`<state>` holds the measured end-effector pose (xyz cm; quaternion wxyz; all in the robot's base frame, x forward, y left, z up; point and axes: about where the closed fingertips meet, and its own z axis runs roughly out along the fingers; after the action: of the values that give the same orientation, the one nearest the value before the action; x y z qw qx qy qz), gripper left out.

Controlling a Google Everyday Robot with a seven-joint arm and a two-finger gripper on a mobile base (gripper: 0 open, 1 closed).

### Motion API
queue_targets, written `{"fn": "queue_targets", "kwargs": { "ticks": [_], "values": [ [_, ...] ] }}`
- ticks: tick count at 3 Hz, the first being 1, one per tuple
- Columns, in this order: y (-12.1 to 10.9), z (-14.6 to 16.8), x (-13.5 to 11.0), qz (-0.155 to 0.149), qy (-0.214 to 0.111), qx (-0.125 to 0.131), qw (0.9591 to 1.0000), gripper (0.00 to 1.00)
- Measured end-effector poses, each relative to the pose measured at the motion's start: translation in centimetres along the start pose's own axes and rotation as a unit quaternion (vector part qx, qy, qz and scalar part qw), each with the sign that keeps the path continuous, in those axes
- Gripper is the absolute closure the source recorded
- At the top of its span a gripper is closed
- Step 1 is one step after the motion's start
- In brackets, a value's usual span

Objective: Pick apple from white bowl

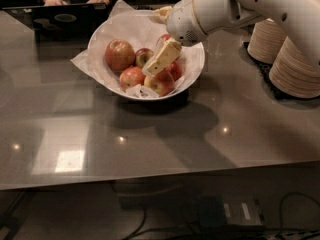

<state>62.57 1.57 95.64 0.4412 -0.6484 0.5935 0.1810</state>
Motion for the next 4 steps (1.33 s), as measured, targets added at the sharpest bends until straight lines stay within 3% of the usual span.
{"fn": "queue_targets", "kwargs": {
  "ticks": [2,4],
  "values": [
    [-1.2,1.8,-0.4,-0.009,-0.013,0.001,0.9999,0.22],
    [-1.5,3.9,-1.0,-0.014,-0.028,-0.019,0.9993,0.37]
  ]
}}
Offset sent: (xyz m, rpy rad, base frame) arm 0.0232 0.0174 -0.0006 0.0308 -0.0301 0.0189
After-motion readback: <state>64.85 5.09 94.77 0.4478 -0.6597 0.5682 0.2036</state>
